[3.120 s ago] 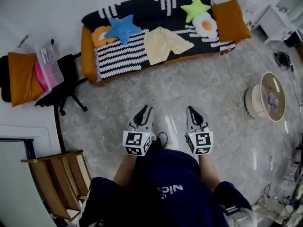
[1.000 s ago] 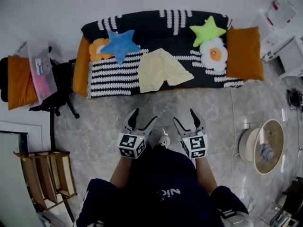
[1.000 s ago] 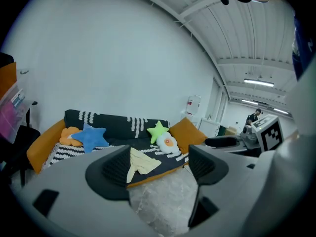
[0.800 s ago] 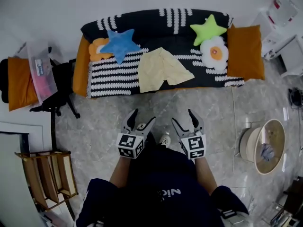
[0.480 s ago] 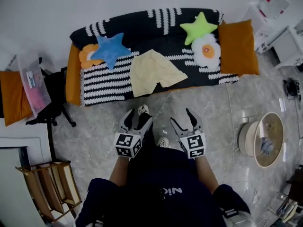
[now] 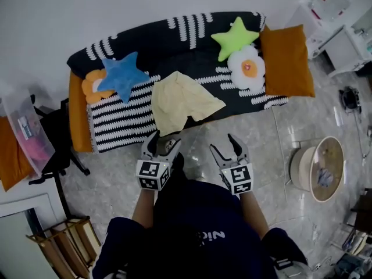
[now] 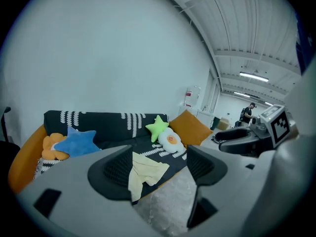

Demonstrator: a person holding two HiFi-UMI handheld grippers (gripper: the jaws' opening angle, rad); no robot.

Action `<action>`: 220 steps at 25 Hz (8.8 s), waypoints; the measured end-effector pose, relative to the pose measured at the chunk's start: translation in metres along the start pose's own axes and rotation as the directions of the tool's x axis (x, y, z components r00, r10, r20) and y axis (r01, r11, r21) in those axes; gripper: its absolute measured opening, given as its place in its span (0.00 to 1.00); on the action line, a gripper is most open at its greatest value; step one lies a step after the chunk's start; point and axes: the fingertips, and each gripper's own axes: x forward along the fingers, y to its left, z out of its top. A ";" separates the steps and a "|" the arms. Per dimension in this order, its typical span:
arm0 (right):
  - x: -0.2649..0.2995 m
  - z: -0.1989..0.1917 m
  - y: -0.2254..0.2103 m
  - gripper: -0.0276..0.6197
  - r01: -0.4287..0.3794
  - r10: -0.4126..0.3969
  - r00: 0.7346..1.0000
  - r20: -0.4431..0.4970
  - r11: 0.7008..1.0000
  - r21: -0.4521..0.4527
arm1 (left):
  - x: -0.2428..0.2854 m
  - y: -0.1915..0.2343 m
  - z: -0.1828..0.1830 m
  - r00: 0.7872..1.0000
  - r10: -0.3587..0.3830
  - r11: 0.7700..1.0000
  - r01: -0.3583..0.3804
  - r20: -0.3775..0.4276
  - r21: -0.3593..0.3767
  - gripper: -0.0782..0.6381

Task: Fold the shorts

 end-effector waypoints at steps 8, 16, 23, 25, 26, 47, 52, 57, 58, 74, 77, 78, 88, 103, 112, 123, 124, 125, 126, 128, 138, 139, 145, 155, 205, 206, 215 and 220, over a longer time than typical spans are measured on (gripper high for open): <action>0.100 0.053 0.005 0.49 0.002 -0.001 1.000 -0.027 0.999 0.037 | 0.060 0.080 0.046 0.994 -0.105 0.993 0.107 -0.033 0.041 0.58; 0.166 0.085 0.012 0.49 0.003 -0.001 0.998 -0.055 1.000 0.031 | 0.098 0.128 0.074 0.982 -0.180 0.980 0.184 -0.055 0.072 0.55; 0.187 0.092 -0.008 0.48 -0.004 0.004 0.996 -0.091 1.000 0.007 | 0.114 0.157 0.070 0.984 -0.155 0.987 0.159 -0.083 0.039 0.54; 0.198 0.095 -0.011 0.47 -0.025 0.024 0.995 -0.095 1.000 -0.001 | 0.119 0.165 0.068 0.987 -0.132 0.991 0.135 -0.094 0.026 0.53; 0.205 0.097 -0.011 0.47 -0.041 0.040 0.994 -0.098 0.999 -0.008 | 0.122 0.169 0.067 0.988 -0.118 0.993 0.120 -0.099 0.021 0.53; 0.432 0.087 -0.092 0.42 -0.454 0.387 0.865 -0.320 0.874 -0.171 | 0.275 0.286 0.022 0.942 0.111 0.993 -0.116 -0.318 0.004 0.47; 0.495 0.049 -0.100 0.41 -0.521 0.431 0.817 -0.383 0.837 -0.169 | 0.325 0.318 -0.024 0.901 0.096 0.995 -0.083 -0.423 0.051 0.44; 0.543 0.003 -0.095 0.41 -0.588 0.463 0.766 -0.447 0.785 -0.195 | 0.363 0.339 -0.079 0.855 0.064 0.994 -0.006 -0.514 0.113 0.44; 0.551 -0.008 -0.092 0.41 -0.602 0.469 0.753 -0.461 0.773 -0.198 | 0.370 0.343 -0.090 0.846 0.055 0.992 0.012 -0.530 0.123 0.44; 0.607 -0.160 -0.092 0.40 -0.842 0.429 0.510 -0.745 0.425 -0.332 | 0.447 0.373 -0.208 0.724 0.027 0.953 0.190 -0.689 0.237 0.35; 0.608 -0.154 -0.084 0.41 -0.855 0.452 0.509 -0.733 0.361 -0.371 | 0.448 0.377 -0.216 0.698 0.029 0.959 0.182 -0.716 0.217 0.34; 0.609 -0.156 -0.080 0.41 -0.860 0.443 0.503 -0.742 0.342 -0.378 | 0.448 0.380 -0.217 0.692 0.033 0.962 0.175 -0.721 0.212 0.34; 0.619 -0.156 -0.126 0.12 -0.849 0.332 0.522 -0.786 0.295 -0.439 | 0.435 0.393 -0.215 0.676 0.103 0.958 0.130 -0.730 0.256 0.17; 0.712 -0.129 -0.171 0.10 -0.770 0.265 0.637 -0.724 0.272 -0.577 | 0.443 0.431 -0.198 0.728 0.167 0.926 0.115 -0.665 0.359 0.16; 0.755 -0.154 -0.175 0.20 -0.671 0.231 0.658 -0.717 0.613 -0.417 | 0.451 0.437 -0.210 0.748 0.250 0.912 0.032 -0.615 0.409 0.18; 0.707 -0.077 -0.233 0.49 -0.491 0.357 0.781 -0.513 0.858 -0.151 | 0.414 0.467 -0.149 0.753 0.396 0.918 -0.315 -0.525 0.241 0.22; 0.693 -0.075 -0.240 0.49 -0.477 0.348 0.794 -0.499 0.866 -0.154 | 0.416 0.465 -0.141 0.763 0.386 0.922 -0.306 -0.518 0.237 0.22; 0.677 -0.072 -0.247 0.48 -0.460 0.341 0.806 -0.485 0.875 -0.149 | 0.419 0.460 -0.132 0.774 0.369 0.929 -0.285 -0.514 0.237 0.22; 0.661 -0.071 -0.254 0.46 -0.440 0.333 0.818 -0.469 0.888 -0.136 | 0.423 0.453 -0.124 0.785 0.346 0.937 -0.256 -0.514 0.239 0.23; 0.627 -0.069 -0.270 0.45 -0.369 0.305 0.856 -0.418 0.926 -0.079 | 0.437 0.435 -0.112 0.801 0.287 0.953 -0.186 -0.525 0.238 0.27; 0.453 -0.161 -0.299 0.34 0.003 0.072 0.910 -0.409 0.984 0.179 | 0.521 0.323 -0.118 0.773 -0.006 0.942 0.218 -0.635 0.256 0.35; 0.443 -0.175 -0.299 0.33 0.020 0.059 0.900 -0.432 0.984 0.175 | 0.532 0.322 -0.118 0.774 -0.002 0.935 0.227 -0.634 0.274 0.35; 0.416 -0.235 -0.294 0.22 0.081 0.048 0.857 -0.512 0.971 0.225 | 0.587 0.319 -0.113 0.742 0.048 0.813 0.360 -0.669 0.458 0.32; 0.425 -0.281 -0.285 0.25 0.078 0.091 0.769 -0.633 0.969 0.234 | 0.635 0.312 -0.148 0.539 0.088 0.458 0.725 -0.838 0.514 0.27; 0.383 -0.103 -0.394 0.08 0.173 -0.134 0.910 -0.393 0.983 0.063 | 0.676 0.275 0.078 0.838 0.012 0.422 0.491 -0.546 0.762 0.16; 0.379 -0.101 -0.385 0.08 0.169 -0.129 0.913 -0.386 0.983 0.071 | 0.670 0.276 0.075 0.835 0.003 0.418 0.499 -0.550 0.759 0.16; 0.372 -0.064 -0.216 0.08 0.134 -0.106 0.946 -0.306 0.988 0.074 | 0.606 0.319 0.042 0.833 -0.067 0.379 0.531 -0.549 0.758 0.16; 0.394 -0.084 -0.073 0.08 0.099 -0.035 0.914 -0.405 0.986 0.137 | 0.565 0.360 -0.015 0.816 -0.058 0.407 0.545 -0.575 0.733 0.16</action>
